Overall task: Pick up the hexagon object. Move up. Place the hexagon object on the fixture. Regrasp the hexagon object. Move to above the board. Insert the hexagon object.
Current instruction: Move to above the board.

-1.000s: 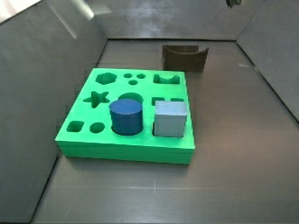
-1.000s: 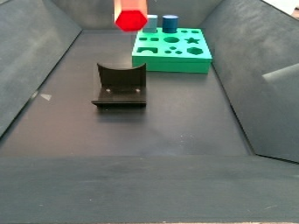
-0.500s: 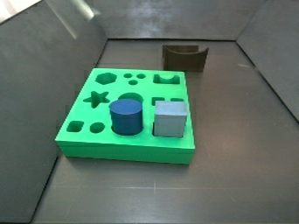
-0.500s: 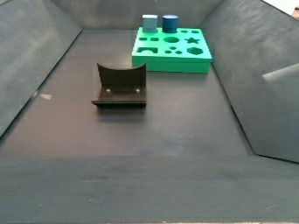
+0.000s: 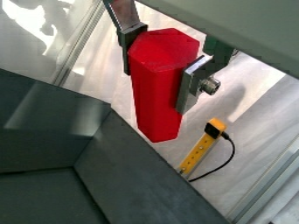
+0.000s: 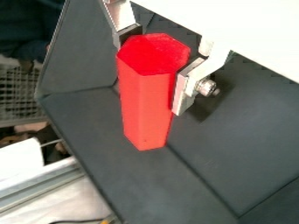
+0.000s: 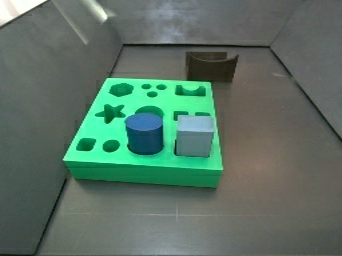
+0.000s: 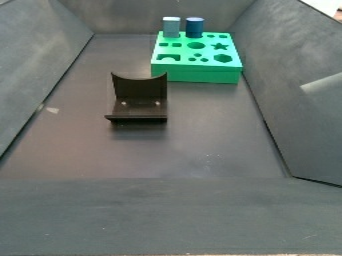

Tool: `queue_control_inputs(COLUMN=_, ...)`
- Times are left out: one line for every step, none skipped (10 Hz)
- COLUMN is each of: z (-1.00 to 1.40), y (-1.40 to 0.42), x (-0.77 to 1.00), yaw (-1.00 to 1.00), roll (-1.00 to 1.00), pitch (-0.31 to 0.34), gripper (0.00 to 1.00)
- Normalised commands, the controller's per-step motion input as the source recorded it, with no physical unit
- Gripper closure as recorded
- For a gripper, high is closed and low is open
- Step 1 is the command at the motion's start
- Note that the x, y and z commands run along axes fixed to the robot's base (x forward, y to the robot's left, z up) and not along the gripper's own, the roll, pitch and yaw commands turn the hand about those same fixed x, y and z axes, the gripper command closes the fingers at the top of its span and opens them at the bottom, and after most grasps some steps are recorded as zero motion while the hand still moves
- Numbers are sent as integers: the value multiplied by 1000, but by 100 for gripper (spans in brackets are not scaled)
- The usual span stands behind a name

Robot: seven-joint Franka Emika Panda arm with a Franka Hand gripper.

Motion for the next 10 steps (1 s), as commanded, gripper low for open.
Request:
queue_control_inputs(z=2, y=-1000, x=-310, yaw=-117, roll=-1000, pitch=-32, gripper=100)
queue_control_inputs(z=-9, y=-1000, x=-322, yaw=-124, roll=-1000, pitch=-29, gripper=100)
queue_control_inputs(z=-6, y=-1000, x=-334, yaw=-127, roll=-1000, pitch=-28, gripper=100)
queue_control_inputs(z=-6, y=-1000, x=-343, yaw=-132, roll=-1000, pitch=-24, gripper=100)
queue_control_inputs(z=-6, y=-1000, x=-354, yaw=-132, roll=-1000, pitch=-19, gripper=100)
queue_control_inputs(z=-1, y=-1000, x=-377, yaw=-133, roll=-1000, pitch=-16, gripper=100)
queue_control_inputs(z=-2, y=-1000, x=-401, yaw=-133, roll=-1000, pitch=-15, gripper=100)
queue_control_inputs(z=-1, y=-920, x=-387, yaw=-133, roll=-1000, pitch=-17, gripper=100)
queue_control_inputs(z=3, y=-496, x=-252, yaw=-126, roll=-1000, pitch=-22, gripper=100)
queue_control_inputs(z=-2, y=-120, x=-132, yaw=-112, roll=-1000, pitch=-27, gripper=100)
